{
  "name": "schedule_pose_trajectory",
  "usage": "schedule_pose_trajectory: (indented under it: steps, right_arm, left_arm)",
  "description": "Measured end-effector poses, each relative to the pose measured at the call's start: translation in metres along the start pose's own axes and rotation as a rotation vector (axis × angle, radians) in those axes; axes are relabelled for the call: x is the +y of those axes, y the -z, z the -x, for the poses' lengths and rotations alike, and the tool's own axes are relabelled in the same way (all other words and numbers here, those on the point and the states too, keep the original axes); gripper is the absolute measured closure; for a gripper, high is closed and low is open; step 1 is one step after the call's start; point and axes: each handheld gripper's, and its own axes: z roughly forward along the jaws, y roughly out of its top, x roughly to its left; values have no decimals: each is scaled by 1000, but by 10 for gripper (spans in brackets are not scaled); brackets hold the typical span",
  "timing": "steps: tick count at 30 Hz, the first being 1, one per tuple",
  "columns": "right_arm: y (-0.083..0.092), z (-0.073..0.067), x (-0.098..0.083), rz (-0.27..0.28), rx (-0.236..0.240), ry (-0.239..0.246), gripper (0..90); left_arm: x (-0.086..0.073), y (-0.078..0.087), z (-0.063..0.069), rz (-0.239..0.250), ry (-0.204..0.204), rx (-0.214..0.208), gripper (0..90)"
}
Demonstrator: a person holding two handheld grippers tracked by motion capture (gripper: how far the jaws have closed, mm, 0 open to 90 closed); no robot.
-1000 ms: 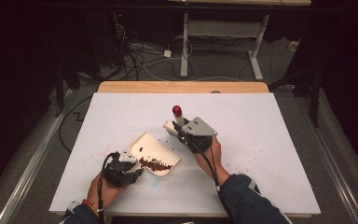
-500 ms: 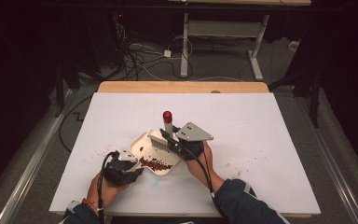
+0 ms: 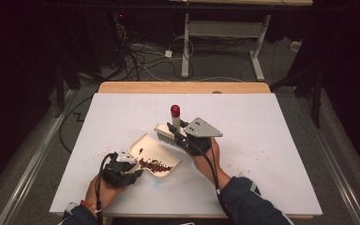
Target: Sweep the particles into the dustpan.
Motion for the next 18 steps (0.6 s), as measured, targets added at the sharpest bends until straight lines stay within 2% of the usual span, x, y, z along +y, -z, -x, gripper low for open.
schedule_pose_trajectory:
  steps: [7,9,12,15,18]
  right_arm:
    - [-1,2,0,-13,1,12,703]
    - [-3,2,0,-1,29,4,704]
    - [-8,-1,1,7,58,9,703]
    - [-14,-8,0,-7,79,35,704]
    - [-14,-12,-2,-25,93,51,704]
  left_arm:
    - [1,0,-1,0,7,-6,634]
    - [1,-1,-1,0,5,-3,634]
    - [1,-2,-2,-11,-23,5,634]
    - [2,-2,-1,-22,-62,21,635]
    - [2,-2,-2,-21,-71,27,637]
